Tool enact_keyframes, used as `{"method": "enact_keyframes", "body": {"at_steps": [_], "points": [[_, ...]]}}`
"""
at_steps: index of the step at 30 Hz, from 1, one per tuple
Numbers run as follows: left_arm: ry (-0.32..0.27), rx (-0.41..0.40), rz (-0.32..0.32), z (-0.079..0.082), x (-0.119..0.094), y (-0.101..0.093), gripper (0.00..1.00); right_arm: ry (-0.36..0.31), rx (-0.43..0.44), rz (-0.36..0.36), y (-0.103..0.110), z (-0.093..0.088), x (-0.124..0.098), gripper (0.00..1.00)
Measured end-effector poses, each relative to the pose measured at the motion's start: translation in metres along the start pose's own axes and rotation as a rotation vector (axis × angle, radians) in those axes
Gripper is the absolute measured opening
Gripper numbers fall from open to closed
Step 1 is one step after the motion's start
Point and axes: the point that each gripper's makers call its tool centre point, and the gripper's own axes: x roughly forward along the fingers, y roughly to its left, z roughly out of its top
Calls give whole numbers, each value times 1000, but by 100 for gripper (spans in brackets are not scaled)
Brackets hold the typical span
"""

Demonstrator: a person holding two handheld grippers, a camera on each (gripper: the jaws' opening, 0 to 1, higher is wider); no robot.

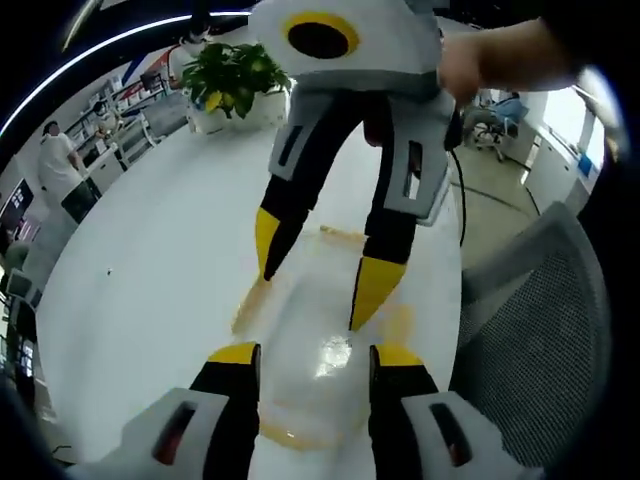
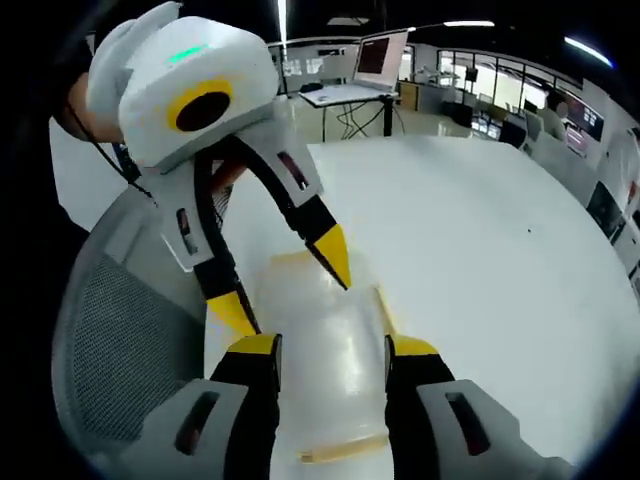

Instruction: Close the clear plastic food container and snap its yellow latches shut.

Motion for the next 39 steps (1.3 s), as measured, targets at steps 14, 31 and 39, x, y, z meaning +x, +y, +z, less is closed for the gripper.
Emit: {"method": "enact_keyframes", "body": {"at_steps": [14,31,39], "points": [[64,213,76,2,9,-15,50,147,-35,96,-23,-12,20,43],[158,349,90,-3,27,-23,51,330,-33,283,-15,-16,30,37],[132,347,90,-4,28,-22,50,424,-66,315,-13,-18,30,35]]}}
